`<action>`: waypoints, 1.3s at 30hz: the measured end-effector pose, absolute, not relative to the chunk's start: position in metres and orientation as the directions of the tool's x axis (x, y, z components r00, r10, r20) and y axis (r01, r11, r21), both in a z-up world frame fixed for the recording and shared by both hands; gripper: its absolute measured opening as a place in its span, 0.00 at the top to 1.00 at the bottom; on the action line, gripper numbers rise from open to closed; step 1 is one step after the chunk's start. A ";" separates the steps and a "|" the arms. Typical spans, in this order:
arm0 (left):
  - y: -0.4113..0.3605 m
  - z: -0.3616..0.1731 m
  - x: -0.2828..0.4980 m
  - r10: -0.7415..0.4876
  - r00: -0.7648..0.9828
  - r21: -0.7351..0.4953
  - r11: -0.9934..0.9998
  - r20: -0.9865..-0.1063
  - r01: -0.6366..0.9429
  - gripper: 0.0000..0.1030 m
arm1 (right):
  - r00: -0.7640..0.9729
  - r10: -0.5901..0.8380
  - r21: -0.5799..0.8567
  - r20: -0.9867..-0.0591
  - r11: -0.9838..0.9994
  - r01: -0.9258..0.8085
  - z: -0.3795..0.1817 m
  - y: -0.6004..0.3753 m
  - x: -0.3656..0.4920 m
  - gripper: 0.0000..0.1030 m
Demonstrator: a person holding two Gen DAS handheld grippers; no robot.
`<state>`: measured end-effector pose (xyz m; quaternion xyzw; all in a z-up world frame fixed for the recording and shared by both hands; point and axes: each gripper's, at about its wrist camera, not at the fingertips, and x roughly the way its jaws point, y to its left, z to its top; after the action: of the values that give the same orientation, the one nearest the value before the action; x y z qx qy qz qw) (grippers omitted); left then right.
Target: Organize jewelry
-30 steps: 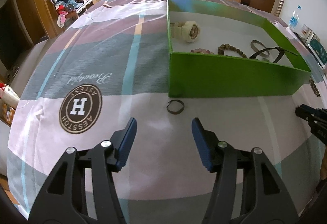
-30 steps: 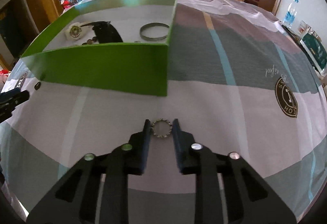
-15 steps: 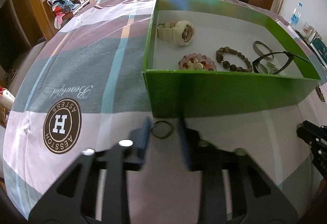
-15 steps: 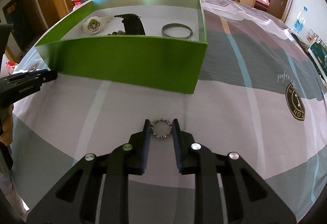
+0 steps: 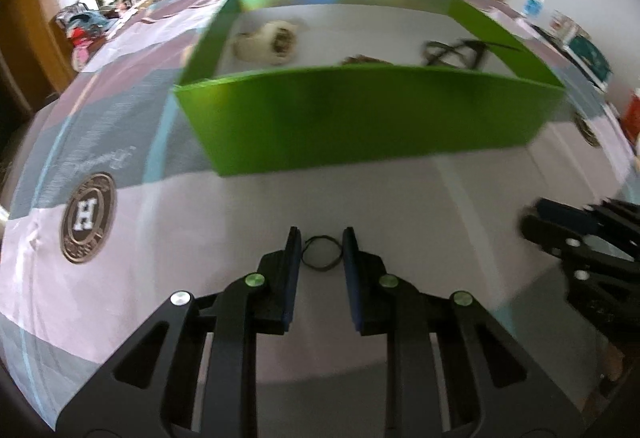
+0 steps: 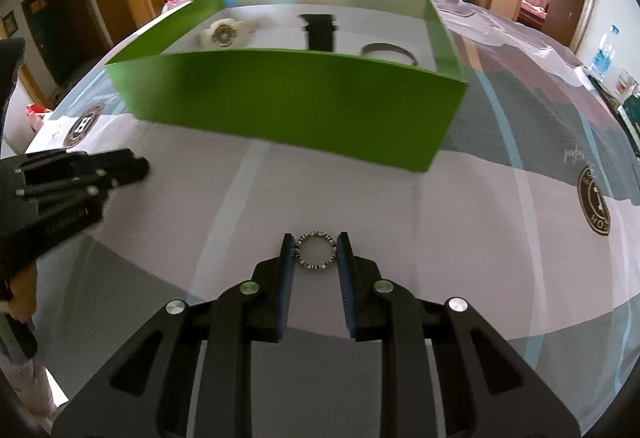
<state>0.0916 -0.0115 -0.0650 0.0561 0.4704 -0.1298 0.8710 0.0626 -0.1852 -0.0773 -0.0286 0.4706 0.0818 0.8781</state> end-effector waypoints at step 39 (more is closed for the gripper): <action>-0.019 -0.069 0.060 -0.175 0.544 -0.049 0.970 -0.821 0.239 0.71 | 0.559 0.095 -0.004 -0.824 0.985 -0.173 -0.078 -0.168 0.048 0.65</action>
<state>0.0601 -0.0191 -0.0687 0.0344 0.4630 -0.1180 0.8778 0.0485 -0.1679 -0.0780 -0.0420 0.4635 0.0760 0.8818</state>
